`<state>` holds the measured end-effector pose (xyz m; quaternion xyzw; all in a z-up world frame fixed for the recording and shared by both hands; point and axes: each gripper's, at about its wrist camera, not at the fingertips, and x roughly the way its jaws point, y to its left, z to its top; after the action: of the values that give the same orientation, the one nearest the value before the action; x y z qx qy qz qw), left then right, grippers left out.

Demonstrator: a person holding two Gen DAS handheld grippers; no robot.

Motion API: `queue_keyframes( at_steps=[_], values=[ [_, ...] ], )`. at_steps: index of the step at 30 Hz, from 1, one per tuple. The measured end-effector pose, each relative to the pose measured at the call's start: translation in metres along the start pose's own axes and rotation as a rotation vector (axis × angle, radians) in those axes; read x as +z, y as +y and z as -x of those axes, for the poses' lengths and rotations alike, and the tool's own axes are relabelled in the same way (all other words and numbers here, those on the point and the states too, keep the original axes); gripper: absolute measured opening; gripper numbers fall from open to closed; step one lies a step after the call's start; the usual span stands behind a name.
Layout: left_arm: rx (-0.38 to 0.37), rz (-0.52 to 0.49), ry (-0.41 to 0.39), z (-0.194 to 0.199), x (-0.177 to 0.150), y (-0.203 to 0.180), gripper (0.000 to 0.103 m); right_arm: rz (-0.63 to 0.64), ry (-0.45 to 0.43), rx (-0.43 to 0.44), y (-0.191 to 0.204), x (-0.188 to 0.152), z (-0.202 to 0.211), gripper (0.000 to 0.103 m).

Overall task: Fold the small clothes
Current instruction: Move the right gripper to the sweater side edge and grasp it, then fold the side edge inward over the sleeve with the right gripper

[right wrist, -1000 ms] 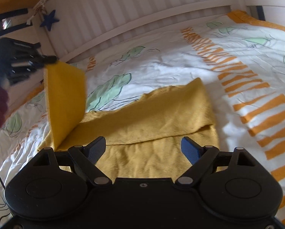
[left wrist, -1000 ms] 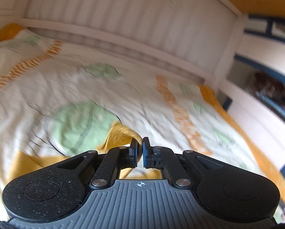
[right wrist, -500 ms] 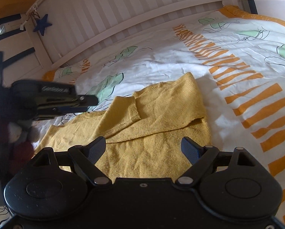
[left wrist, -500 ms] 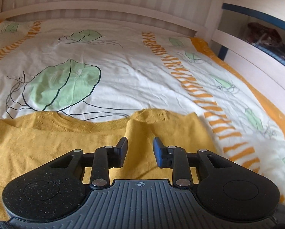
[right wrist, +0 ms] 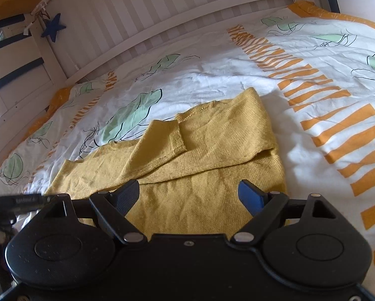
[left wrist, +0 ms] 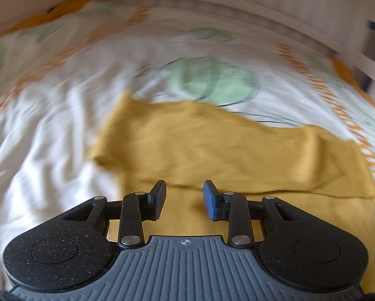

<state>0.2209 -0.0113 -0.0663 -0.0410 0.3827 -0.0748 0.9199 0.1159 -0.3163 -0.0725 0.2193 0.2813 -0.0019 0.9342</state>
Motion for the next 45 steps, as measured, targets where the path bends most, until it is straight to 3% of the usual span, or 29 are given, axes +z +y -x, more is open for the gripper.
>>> queue_keyframes(
  at_steps=[3, 6, 14, 31, 32, 33, 34, 35, 39, 45],
  values=[
    [0.032, 0.05, 0.009, -0.004, -0.001, 0.023, 0.032, -0.006, 0.007, 0.009, 0.002, 0.006, -0.002, 0.082],
    [0.06, 0.037, 0.021, -0.009, -0.004, 0.032, 0.032, 0.012, 0.016, 0.011, 0.007, 0.014, -0.009, 0.076],
    [0.021, 0.012, -0.061, -0.013, -0.028, 0.045, 0.038, 0.096, 0.054, 0.027, 0.023, 0.046, -0.039, 0.059],
    [-0.024, 0.049, -0.1, -0.014, -0.034, 0.051, 0.041, 0.054, 0.199, -0.016, 0.023, 0.059, -0.117, 0.06],
    [-0.025, 0.051, -0.1, -0.014, -0.034, 0.051, 0.041, 0.045, 0.199, -0.015, 0.022, 0.059, -0.118, 0.058],
    [-0.026, 0.051, -0.101, -0.014, -0.034, 0.051, 0.041, 0.038, 0.198, -0.014, 0.023, 0.06, -0.118, 0.049],
    [-0.027, 0.052, -0.101, -0.014, -0.035, 0.051, 0.041, 0.039, 0.198, -0.013, 0.023, 0.061, -0.117, 0.037],
    [-0.026, 0.052, -0.101, -0.014, -0.035, 0.051, 0.041, 0.041, 0.205, -0.01, 0.024, 0.062, -0.117, 0.015],
    [-0.026, 0.052, -0.101, -0.014, -0.035, 0.051, 0.041, 0.044, 0.222, 0.065, 0.038, 0.074, -0.11, 0.014],
    [-0.025, 0.052, -0.101, -0.014, -0.035, 0.05, 0.041, 0.113, 0.101, 0.163, 0.069, 0.118, -0.067, 0.013]
  ],
)
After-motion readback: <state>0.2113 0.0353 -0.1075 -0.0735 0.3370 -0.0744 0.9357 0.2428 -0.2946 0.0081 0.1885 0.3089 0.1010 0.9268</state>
